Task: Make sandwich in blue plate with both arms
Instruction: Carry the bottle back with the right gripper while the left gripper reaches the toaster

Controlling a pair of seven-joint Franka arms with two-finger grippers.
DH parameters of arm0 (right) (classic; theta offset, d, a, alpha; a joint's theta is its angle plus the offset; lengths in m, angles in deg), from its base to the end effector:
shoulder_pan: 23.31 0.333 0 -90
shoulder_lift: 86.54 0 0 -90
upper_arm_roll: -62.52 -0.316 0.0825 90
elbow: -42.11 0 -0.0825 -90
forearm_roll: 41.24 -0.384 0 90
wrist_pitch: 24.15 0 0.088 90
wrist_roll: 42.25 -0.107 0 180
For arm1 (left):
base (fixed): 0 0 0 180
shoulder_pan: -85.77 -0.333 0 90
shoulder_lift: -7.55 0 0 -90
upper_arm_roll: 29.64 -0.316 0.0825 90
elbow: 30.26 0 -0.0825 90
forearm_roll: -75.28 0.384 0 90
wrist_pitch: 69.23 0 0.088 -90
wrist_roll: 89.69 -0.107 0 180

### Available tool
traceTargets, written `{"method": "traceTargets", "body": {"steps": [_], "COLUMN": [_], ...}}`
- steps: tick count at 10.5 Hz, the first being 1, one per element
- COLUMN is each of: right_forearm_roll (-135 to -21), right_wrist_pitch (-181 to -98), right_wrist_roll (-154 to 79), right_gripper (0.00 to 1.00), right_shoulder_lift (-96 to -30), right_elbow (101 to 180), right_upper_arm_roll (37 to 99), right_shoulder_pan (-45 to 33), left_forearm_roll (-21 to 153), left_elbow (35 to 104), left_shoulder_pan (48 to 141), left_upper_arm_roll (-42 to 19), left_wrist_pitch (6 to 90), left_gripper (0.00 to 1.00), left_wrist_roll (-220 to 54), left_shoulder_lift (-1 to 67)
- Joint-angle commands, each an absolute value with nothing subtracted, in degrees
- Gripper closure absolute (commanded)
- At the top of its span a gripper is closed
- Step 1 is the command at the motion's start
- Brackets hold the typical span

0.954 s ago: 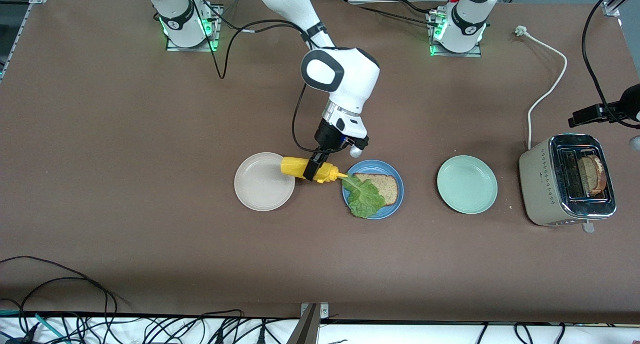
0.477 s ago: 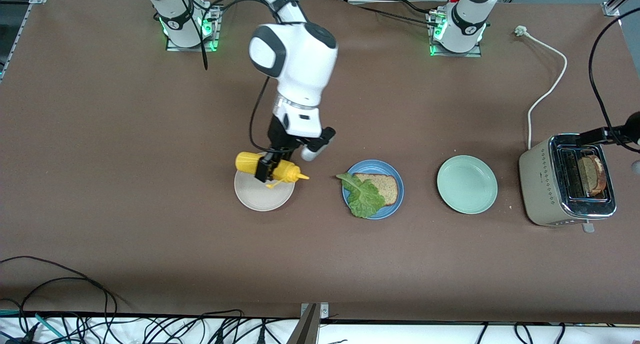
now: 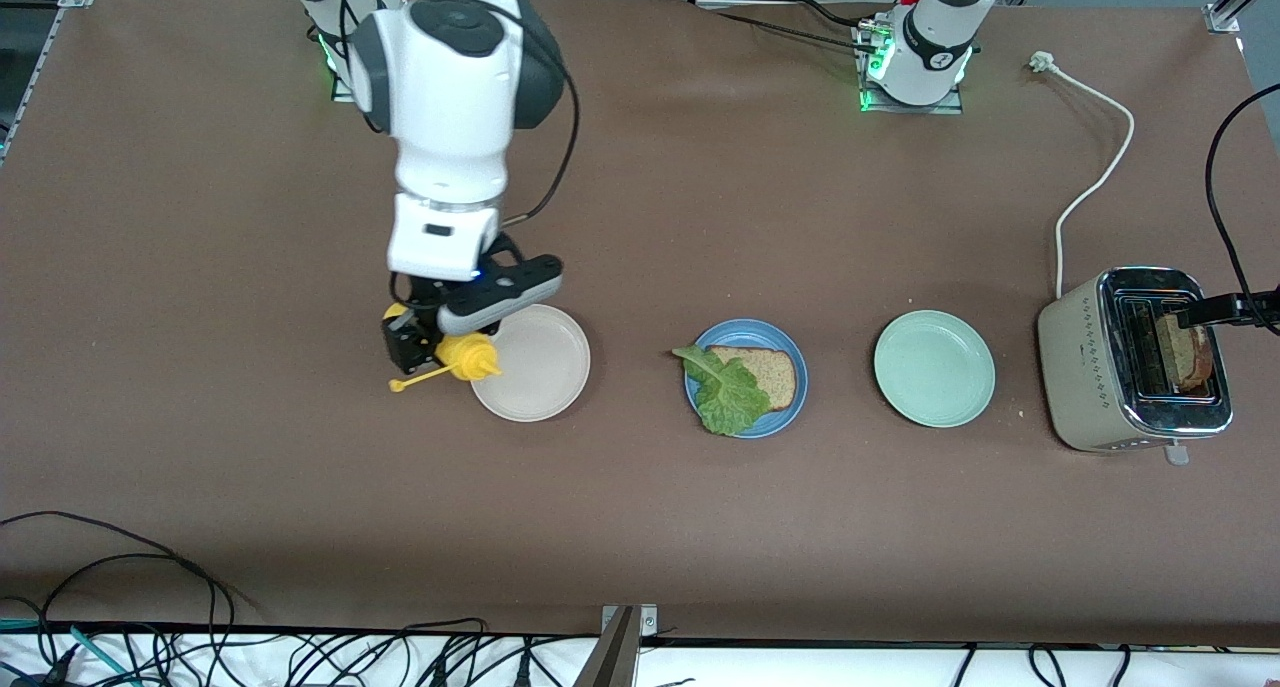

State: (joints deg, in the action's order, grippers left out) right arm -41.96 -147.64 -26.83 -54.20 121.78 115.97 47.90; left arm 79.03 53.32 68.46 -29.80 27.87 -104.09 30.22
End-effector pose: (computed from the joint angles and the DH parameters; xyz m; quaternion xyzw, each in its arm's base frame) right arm 0.6152 0.3551 0.5270 0.8914 0.3503 0.2089 0.1976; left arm 0.6274 0.2037 0.4451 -0.9961 -0.0200 0.0856 0.0094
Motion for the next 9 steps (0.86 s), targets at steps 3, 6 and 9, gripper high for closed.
{"method": "traceTargets", "body": {"steps": [3, 6, 9], "right_forearm_roll": [-47.38, -50.99, -54.52], "right_wrist_pitch": [-147.73, -145.8, -145.17], "right_wrist_roll": [-26.34, -25.82, -21.34], "right_gripper": [1.0, 1.0, 1.0], "right_shoulder_lift": [-55.69, -56.3, -59.01], "right_elbow": [123.41, 123.41, 123.33], "right_upper_arm_roll": [120.26, 119.65, 112.21], "right_shoulder_pan": [47.62, 43.42, 33.5], "left_forearm_roll": [82.91, 82.67, 82.57], "left_elbow": [51.04, 51.13, 51.3], "left_shoulder_pan": [66.7, 66.35, 65.47], "left_upper_arm_roll": [-29.38, -29.38, -29.38], "left_wrist_pitch": [29.47, 29.55, 32.37], "left_gripper": [0.0, 0.0, 0.0], "left_wrist_roll": [-105.25, -104.28, -103.75], "left_shoulder_lift": [34.53, 34.88, 35.67]}}
